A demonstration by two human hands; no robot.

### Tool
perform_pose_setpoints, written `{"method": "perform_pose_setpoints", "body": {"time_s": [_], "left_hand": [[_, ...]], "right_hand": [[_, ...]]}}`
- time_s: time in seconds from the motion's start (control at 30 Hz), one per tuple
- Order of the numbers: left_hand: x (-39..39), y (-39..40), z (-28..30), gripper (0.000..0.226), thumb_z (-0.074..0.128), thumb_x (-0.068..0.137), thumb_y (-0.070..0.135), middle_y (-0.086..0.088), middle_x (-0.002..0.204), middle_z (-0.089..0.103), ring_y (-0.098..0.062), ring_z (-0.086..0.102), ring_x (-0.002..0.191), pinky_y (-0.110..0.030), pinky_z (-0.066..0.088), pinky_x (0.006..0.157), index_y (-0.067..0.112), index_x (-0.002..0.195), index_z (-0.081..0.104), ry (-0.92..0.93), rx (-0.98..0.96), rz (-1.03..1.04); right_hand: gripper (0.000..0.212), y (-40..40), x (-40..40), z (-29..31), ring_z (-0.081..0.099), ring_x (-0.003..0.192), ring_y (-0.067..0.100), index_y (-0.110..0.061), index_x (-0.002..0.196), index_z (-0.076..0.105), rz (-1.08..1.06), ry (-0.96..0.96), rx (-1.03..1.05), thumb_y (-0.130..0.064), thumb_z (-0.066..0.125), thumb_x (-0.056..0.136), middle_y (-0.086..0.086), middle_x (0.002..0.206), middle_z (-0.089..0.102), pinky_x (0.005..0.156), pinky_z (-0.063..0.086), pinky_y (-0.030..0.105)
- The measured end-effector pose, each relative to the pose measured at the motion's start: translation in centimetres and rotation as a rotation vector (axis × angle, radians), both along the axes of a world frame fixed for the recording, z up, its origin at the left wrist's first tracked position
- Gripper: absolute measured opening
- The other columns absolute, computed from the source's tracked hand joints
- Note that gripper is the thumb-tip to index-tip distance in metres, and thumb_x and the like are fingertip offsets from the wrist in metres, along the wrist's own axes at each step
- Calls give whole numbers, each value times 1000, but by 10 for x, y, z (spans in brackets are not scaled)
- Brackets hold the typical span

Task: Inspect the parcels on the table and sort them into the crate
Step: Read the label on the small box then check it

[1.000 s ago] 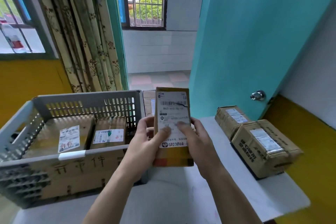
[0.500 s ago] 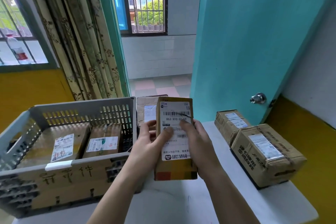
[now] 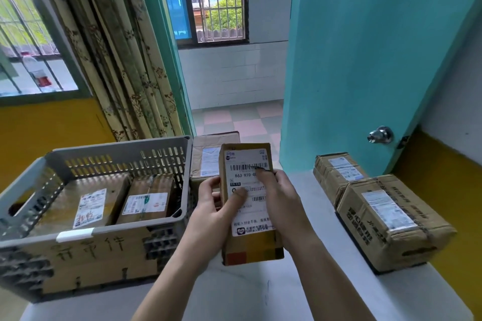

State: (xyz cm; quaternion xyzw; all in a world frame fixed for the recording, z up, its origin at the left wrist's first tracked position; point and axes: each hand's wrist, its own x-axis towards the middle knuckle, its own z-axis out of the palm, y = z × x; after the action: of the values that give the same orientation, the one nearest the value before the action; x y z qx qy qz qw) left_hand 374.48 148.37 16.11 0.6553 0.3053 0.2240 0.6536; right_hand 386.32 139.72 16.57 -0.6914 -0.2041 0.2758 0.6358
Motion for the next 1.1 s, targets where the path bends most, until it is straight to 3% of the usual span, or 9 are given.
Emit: {"method": "perform_pose_setpoints", "body": {"time_s": [0.27,0.4,0.57,0.67,0.8,0.93,1.03,1.1], "left_hand": [[2,3,-2,61,72,87,52,-3,120,72,-22,78,95,-49,64,83,41,137,40,13,-7,-12],[-5,9,0,50,72,90,45,-7,119,72,-22,78,94,-47,64,83,42,132,44,-5,-38,-33],[-20,28,7,65,72,83,47,-13,121,72,-28,78,96,-46,64,80,31,139,45,-43,-144,-47],[-28,38,10,65,72,80,49,-9,120,74,-26,78,96,-46,64,81,34,137,46,-35,-120,-57],[-33,48,13,65,75,78,50,-7,122,74,-26,78,99,-51,63,88,34,136,50,-38,-106,-53],[-41,56,13,39,67,94,36,-9,111,78,-29,78,98,-42,64,78,26,130,57,-61,-159,-86],[-43,60,12,33,63,98,35,-7,107,79,-26,78,96,-37,64,76,24,129,61,-55,-116,-80],[-43,61,10,34,65,98,35,0,105,79,-16,78,91,-28,63,71,29,131,60,-28,31,-16]], "right_hand": [[16,2,1,1,74,84,18,-36,113,53,-23,-30,-19,-47,45,104,-5,104,71,77,65,40],[19,4,-6,1,76,85,20,-35,116,55,-5,30,20,-46,51,102,-4,106,73,78,64,42],[35,7,-16,6,76,89,17,-33,126,57,85,70,101,-42,60,93,-4,108,74,72,63,33],[23,11,-27,7,75,85,11,-34,124,56,59,27,116,-32,56,102,-5,107,73,66,61,26],[23,17,-38,6,75,83,7,-33,125,55,46,15,127,-35,56,101,-6,108,71,64,59,23],[45,20,-42,5,75,95,10,-32,128,58,76,40,184,-54,63,88,-5,112,74,72,62,29],[44,23,-44,0,74,98,12,-40,126,59,38,18,170,-56,65,86,-10,115,73,78,64,34],[39,27,-45,-1,74,96,11,-43,123,56,-29,-47,148,-53,70,88,-16,114,70,78,64,33]]}}
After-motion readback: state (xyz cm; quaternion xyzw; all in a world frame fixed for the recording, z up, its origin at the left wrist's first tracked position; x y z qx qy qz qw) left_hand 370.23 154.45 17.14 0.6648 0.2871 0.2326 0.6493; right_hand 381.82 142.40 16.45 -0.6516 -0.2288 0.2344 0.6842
